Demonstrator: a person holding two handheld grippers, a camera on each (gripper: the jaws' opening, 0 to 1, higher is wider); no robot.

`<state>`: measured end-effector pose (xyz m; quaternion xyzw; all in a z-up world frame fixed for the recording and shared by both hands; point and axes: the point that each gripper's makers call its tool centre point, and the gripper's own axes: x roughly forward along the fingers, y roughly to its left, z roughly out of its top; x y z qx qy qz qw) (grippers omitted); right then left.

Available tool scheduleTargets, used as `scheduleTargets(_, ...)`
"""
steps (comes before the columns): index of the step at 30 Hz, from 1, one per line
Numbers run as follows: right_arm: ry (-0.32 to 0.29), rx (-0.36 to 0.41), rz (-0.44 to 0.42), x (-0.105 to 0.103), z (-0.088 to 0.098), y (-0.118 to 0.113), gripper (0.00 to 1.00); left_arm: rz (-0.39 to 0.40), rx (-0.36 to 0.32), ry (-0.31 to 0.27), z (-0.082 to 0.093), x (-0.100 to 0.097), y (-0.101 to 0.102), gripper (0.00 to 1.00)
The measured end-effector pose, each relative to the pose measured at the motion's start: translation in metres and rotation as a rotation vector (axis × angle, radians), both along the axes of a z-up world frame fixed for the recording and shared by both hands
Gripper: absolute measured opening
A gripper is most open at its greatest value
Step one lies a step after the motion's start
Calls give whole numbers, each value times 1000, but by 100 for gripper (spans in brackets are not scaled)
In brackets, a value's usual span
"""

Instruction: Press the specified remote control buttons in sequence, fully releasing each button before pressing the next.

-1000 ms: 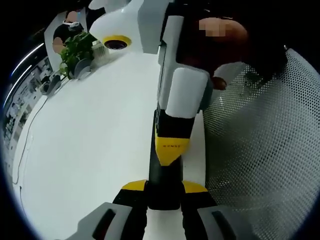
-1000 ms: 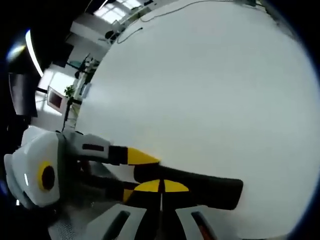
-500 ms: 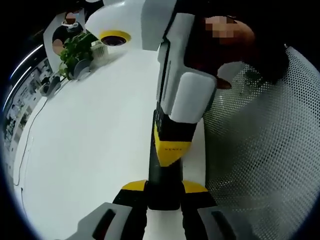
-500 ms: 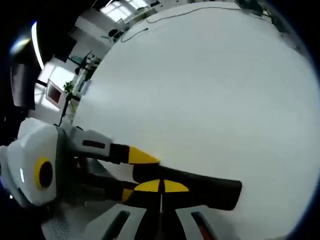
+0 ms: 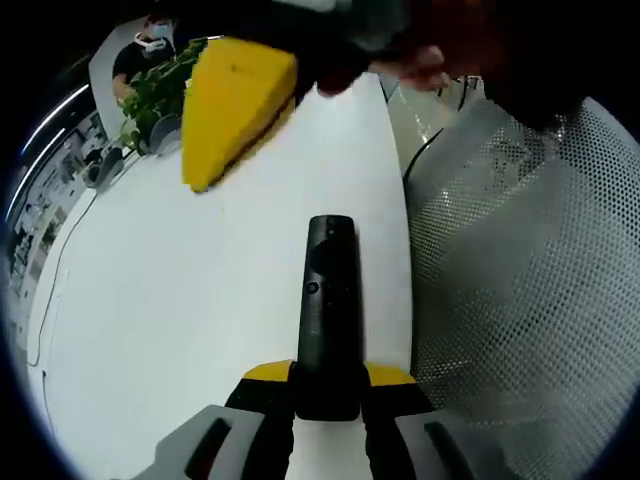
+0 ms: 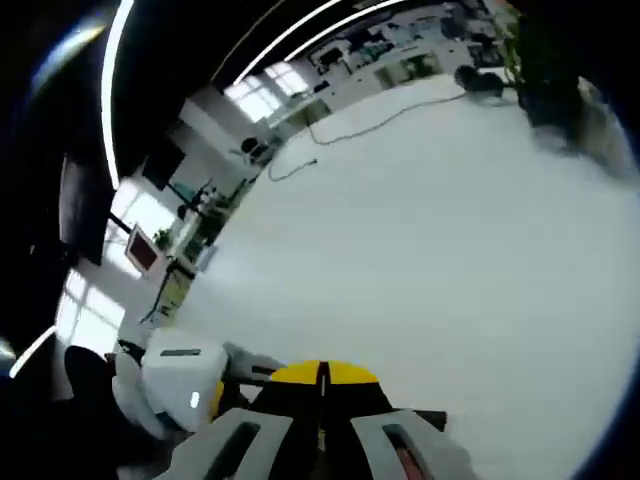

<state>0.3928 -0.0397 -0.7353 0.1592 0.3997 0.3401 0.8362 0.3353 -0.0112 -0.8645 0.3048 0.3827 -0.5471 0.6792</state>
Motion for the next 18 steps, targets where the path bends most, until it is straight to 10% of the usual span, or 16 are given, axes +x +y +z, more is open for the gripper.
scheduleTargets(6, -265, 4, -12, 2, 60, -18, 0, 14, 20, 8, 0, 0, 0, 25)
scheduleTargets(18, -441, -8, -151, -7, 115, -71, 20, 0, 76, 16, 0, 1, -4, 25)
